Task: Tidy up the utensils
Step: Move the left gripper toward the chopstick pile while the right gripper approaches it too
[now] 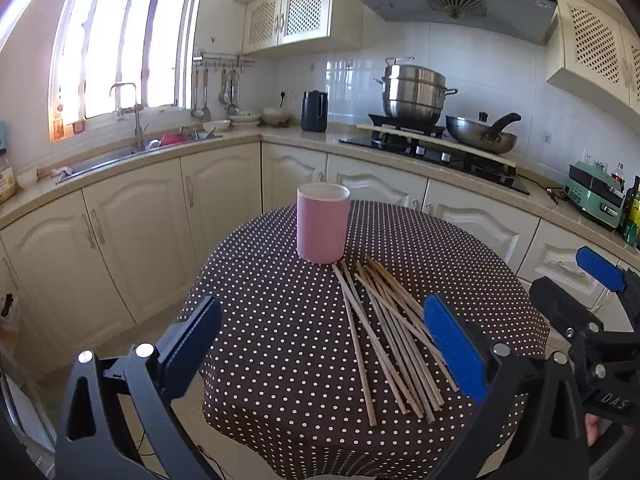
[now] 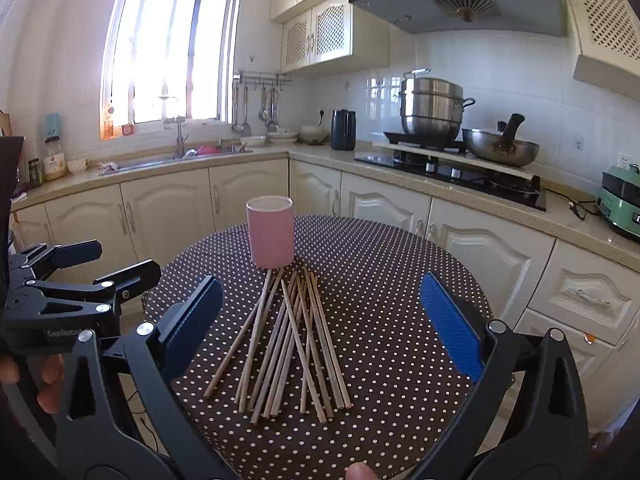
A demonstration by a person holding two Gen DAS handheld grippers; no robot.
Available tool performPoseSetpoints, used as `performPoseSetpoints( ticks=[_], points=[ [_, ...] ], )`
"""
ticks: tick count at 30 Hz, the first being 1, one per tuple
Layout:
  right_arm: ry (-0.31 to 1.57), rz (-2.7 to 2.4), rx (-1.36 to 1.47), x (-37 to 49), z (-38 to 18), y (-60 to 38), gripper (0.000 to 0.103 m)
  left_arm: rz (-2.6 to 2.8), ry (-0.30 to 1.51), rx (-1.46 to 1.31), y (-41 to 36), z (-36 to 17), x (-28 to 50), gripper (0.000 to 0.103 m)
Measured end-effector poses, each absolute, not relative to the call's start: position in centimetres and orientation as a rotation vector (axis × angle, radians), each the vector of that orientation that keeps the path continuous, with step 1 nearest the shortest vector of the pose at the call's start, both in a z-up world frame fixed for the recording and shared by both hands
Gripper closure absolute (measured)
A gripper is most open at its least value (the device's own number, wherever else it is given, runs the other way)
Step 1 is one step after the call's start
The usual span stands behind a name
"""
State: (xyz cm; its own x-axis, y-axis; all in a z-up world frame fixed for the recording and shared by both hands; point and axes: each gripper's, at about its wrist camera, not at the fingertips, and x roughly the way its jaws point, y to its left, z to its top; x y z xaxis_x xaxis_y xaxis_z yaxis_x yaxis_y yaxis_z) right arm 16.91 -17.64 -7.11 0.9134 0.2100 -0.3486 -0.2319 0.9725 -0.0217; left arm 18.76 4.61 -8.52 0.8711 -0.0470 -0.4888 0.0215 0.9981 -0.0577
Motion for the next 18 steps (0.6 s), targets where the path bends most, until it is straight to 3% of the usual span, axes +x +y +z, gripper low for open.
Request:
performPoseSetpoints(
  ticks=[5, 7, 9, 18],
  points=[
    [0.426, 0.244, -0.093, 20.0, -8.8, -17.5, 0.006, -0.068, 0.63, -0.076, 4.9, -10.9, 22.2, 0.005],
    [0.462, 0.261, -0.099, 21.2, -9.5, -17.6, 0.007, -0.071, 0.687, -0.088, 5.1, -11.8, 23.7, 0.016],
    [0.509, 0.289, -0.096, 22.7, -10.2, -17.8, 0.017, -0.073, 0.74, -0.085, 5.0, -12.7, 25.1, 0.022],
    [0.701, 0.378, -0.04, 27.9, -13.0, -19.4, 0.04, -0.12, 0.92, -0.12, 5.0, -15.9, 30.0, 0.033]
  ],
)
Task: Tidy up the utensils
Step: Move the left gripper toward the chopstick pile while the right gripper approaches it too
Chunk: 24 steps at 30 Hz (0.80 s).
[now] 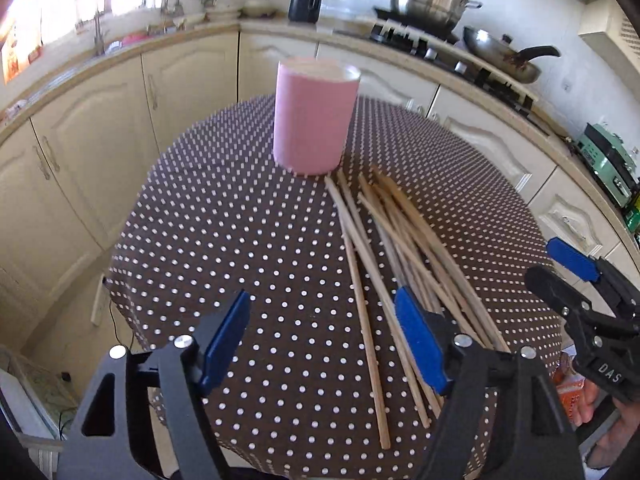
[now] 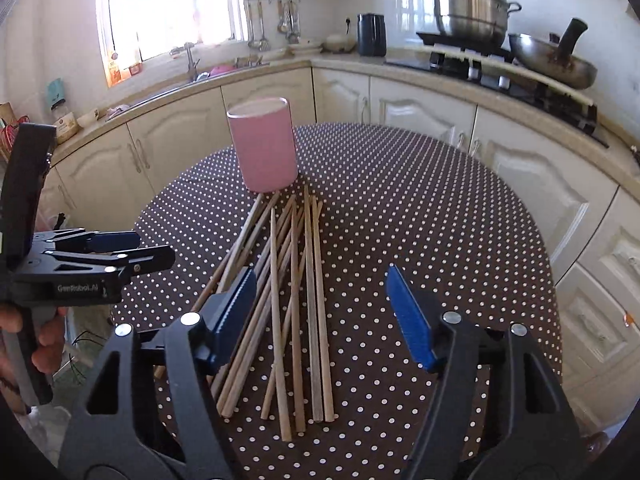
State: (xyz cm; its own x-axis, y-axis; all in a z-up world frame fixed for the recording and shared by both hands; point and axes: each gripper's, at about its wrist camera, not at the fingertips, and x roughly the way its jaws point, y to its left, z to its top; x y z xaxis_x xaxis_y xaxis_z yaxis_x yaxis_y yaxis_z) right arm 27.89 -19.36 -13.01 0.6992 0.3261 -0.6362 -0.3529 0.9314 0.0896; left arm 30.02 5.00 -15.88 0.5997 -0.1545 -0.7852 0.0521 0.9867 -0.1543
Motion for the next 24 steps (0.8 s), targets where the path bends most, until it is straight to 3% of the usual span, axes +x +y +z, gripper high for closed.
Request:
performPoseSetpoints(
  ticks=[4, 18, 24],
  points=[
    [0.78, 0.425, -0.003, 29.6, -14.4, -19.9, 0.048, -0.13, 0.982, -0.107, 4.5, -17.7, 31.6, 0.039],
    [0.978, 0.496, -0.015, 35.2, -15.4, -19.3, 0.051, -0.111, 1.098, 0.043, 2.0, -20.3, 36.4, 0.047],
    [1.112, 0.509, -0.067, 37.9, -16.3, -17.8, 0.064, -0.04, 1.09, 0.037, 2.6, -20.5, 37.9, 0.085]
  ],
)
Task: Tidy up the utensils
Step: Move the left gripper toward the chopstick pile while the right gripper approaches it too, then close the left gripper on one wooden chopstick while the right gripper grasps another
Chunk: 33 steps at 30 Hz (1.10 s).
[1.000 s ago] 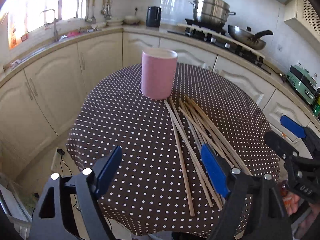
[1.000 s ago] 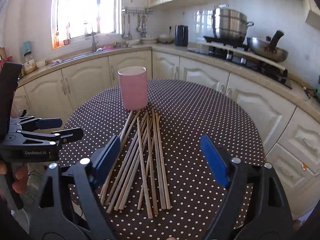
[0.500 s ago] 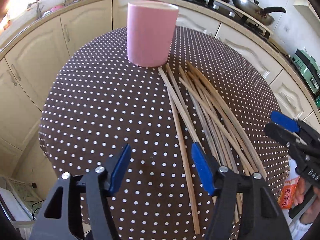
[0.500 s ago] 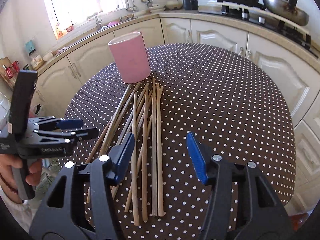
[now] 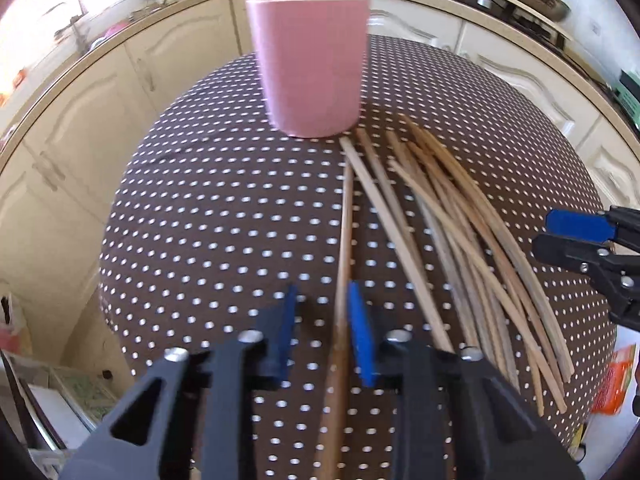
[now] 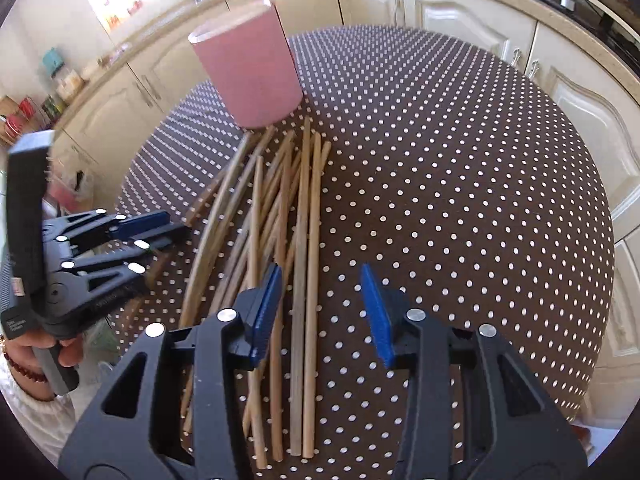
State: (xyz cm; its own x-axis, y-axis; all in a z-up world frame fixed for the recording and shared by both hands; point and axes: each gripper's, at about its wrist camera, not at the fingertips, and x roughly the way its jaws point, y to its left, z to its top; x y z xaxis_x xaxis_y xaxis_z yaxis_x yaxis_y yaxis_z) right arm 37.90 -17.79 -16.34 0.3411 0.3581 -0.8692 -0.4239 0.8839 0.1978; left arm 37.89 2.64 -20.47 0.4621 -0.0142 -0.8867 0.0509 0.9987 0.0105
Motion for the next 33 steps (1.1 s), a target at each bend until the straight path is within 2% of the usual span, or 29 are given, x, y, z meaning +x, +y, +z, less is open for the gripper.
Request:
performPoseSetpoints(
  ticks=[1, 2, 6, 18, 26, 28, 30, 33],
  points=[
    [1.126, 0.509, -0.071, 38.2, -16.6, -17.6, 0.065, -0.038, 1.085, 0.023, 3.0, -20.5, 37.9, 0.092],
    [1.142, 0.508, -0.077, 38.4, -16.9, -17.3, 0.068, -0.034, 1.084, 0.008, 3.6, -20.6, 37.8, 0.094],
    [1.159, 0.474, -0.103, 39.1, -17.2, -16.9, 0.068, -0.059, 1.093, -0.048, 4.8, -20.7, 37.5, 0.097],
    [1.226, 0.406, -0.301, 41.5, -18.2, -12.7, 0.072, -0.056, 1.148, -0.032, 5.1, -20.2, 36.8, 0.097],
    [1.39, 0.405, -0.367, 44.1, -18.6, -10.4, 0.076, -0.065, 1.287, 0.047, 3.8, -19.8, 41.2, 0.097],
    [1.418, 0.392, -0.37, 44.5, -18.8, -10.4, 0.08, -0.076, 1.301, 0.033, 4.1, -19.7, 41.8, 0.097],
    [1.436, 0.353, -0.363, 45.3, -19.0, -10.6, 0.091, -0.081, 1.3, 0.028, 4.2, -19.7, 41.9, 0.097],
    [1.432, 0.345, -0.341, 45.9, -19.3, -10.9, 0.095, -0.054, 1.283, 0.014, 5.2, -19.9, 40.9, 0.097]
  ],
)
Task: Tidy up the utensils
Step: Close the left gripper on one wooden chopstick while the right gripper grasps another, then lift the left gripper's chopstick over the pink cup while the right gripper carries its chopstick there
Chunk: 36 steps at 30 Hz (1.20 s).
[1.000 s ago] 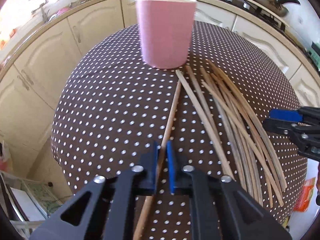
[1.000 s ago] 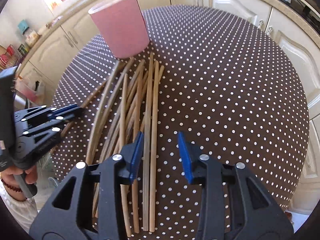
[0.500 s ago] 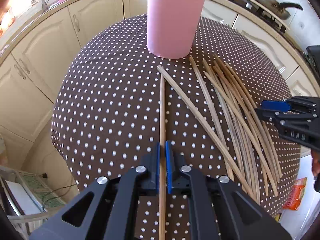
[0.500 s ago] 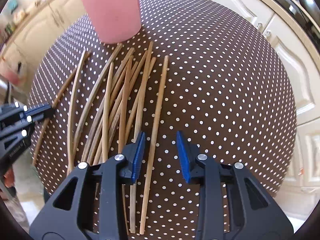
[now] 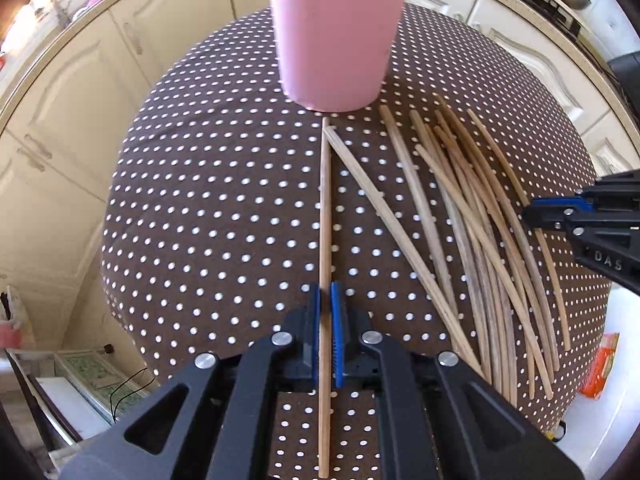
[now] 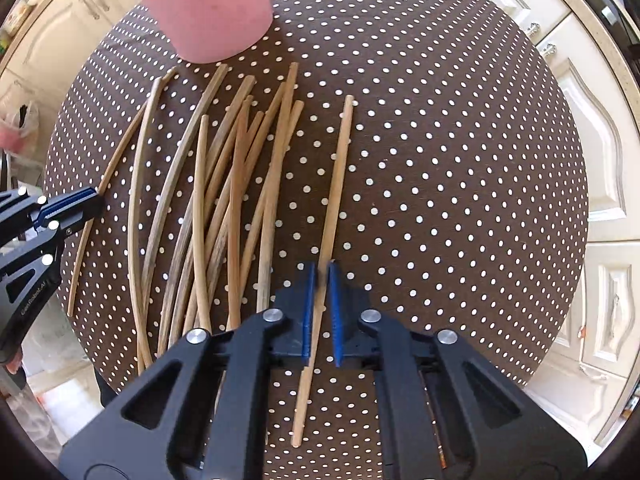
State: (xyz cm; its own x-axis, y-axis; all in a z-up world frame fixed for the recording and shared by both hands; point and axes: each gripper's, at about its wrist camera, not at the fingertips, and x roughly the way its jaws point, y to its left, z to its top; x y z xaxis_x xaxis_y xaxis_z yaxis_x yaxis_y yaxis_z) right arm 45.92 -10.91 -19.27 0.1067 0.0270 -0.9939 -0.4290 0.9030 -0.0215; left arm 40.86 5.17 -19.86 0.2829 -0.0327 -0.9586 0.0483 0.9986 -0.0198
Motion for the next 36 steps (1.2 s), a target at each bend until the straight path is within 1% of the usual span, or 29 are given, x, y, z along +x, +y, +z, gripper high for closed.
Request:
performPoseSetpoints(
  ticks=[9, 13, 19, 26, 31, 36],
  points=[
    [1.325, 0.379, -0.252, 45.3, -19.3, -13.2, 0.097, 0.102, 1.209, 0.085, 6.9, -18.5, 39.9, 0.097],
    [1.258, 0.404, -0.212, 44.1, -18.7, -14.0, 0.097, 0.162, 1.127, 0.117, 6.8, -16.6, 39.6, 0.097],
    [1.122, 0.45, -0.124, 42.6, -15.6, -15.4, 0.097, 0.194, 0.978, 0.114, 6.0, -13.3, 38.6, 0.097],
    [0.982, 0.528, -0.017, 40.1, -11.9, -17.0, 0.097, 0.073, 0.798, 0.013, 4.9, -10.1, 35.7, 0.097],
    [0.943, 0.595, 0.04, 38.6, -10.3, -16.5, 0.097, -0.036, 0.718, -0.063, 4.9, -8.4, 33.8, 0.097],
    [0.861, 0.658, 0.091, 37.8, -8.8, -16.5, 0.097, -0.149, 0.633, -0.147, 4.5, -6.8, 32.7, 0.097]
  ],
)
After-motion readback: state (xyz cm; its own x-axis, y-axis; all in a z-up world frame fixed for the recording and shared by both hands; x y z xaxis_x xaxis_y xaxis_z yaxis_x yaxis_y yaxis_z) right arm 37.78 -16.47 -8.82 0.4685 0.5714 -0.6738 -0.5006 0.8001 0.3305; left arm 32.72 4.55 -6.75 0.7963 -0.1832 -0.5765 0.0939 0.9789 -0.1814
